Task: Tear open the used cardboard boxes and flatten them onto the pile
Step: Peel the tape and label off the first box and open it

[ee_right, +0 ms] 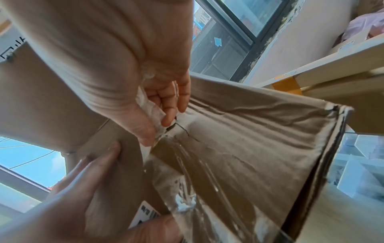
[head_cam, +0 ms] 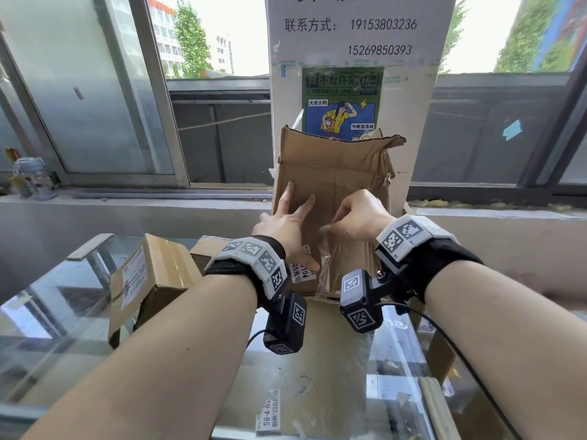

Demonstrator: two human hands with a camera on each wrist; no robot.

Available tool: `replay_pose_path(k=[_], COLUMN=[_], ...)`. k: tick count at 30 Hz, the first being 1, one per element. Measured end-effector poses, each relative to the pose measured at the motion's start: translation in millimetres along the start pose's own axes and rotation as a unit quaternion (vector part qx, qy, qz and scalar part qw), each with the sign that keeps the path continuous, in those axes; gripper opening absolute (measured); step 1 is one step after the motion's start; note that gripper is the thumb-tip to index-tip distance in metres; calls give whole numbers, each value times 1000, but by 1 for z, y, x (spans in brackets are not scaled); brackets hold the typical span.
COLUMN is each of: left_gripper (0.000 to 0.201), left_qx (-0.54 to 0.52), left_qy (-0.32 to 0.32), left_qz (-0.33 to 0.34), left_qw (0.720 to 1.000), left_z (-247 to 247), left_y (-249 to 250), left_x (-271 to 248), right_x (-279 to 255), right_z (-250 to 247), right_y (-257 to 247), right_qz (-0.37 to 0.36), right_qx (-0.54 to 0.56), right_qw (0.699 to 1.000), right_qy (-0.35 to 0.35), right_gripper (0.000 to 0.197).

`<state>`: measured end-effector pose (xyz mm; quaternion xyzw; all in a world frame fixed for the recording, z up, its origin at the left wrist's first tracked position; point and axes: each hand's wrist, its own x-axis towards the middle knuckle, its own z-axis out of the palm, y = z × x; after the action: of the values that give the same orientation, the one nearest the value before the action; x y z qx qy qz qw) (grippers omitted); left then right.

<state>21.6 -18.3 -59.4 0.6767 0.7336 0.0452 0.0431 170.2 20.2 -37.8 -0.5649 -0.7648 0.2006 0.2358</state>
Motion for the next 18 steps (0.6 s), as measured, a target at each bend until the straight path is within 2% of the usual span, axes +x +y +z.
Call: replay_pose_path(k=[5, 9, 12, 16, 18], left_gripper=[127, 128, 130, 130, 130], left_qx=[2, 6, 8, 5, 5], left_qy=[-5, -6, -8, -8, -9], left_qz=[-4, -6, -9, -9, -10], left_qw=[1000, 1000, 1000, 1000, 1000], left_z=[-2, -1, -1, -1, -1], left_y=[7, 6, 6, 7, 7], left_x=[1, 2, 2, 3, 3], right_x=[-4, -9, -7, -5, -3], right_z=[-5, -10, -11, -11, -10], right_y=[5, 4, 4, 4, 7], right_qz=[6, 5, 16, 26, 38], right_qx=[13, -12, -24, -10, 12], right_qw=[1000, 999, 997, 996, 995], right_qy=[-23, -52, -78, -88, -92], right_gripper=[27, 16, 17, 4, 14])
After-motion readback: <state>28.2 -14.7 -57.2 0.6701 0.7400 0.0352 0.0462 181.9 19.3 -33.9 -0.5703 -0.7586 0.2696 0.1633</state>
